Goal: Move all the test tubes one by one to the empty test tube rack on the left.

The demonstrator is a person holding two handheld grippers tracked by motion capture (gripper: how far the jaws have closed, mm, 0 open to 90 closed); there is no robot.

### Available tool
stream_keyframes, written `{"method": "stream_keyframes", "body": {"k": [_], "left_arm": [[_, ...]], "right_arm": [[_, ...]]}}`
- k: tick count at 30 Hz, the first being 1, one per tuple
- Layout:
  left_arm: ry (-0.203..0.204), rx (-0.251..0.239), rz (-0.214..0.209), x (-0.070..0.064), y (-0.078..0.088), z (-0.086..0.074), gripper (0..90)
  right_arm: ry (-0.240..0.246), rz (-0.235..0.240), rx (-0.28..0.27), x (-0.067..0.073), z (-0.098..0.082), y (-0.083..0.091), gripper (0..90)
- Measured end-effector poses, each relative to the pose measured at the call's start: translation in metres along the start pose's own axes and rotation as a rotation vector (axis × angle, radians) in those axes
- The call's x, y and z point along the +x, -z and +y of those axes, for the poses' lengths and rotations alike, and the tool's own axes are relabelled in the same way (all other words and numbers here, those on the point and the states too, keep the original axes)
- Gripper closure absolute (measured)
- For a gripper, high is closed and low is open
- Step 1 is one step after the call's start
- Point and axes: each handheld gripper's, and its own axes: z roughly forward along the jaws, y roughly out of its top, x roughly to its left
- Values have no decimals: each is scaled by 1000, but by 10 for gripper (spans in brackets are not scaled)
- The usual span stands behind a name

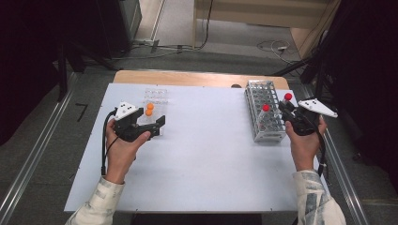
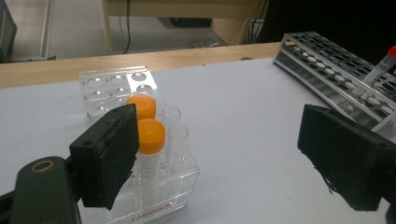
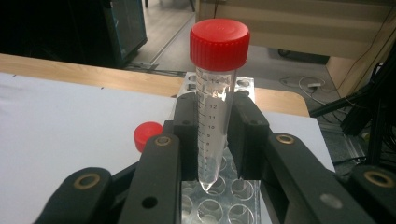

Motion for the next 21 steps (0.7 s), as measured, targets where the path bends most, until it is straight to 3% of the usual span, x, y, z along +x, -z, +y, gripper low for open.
{"method": "stream_keyframes", "body": {"k": [9, 15, 21], "left_arm": [[4, 1, -6, -1, 0, 0, 131], [-1, 3, -11, -2, 0, 0, 130], [-1, 3, -14, -2, 0, 0, 130]], "right_arm": [[13, 56, 2, 8, -12, 17, 716], [25, 111, -7, 23, -17, 28, 716], [47, 173, 13, 42, -22, 28, 716]]}}
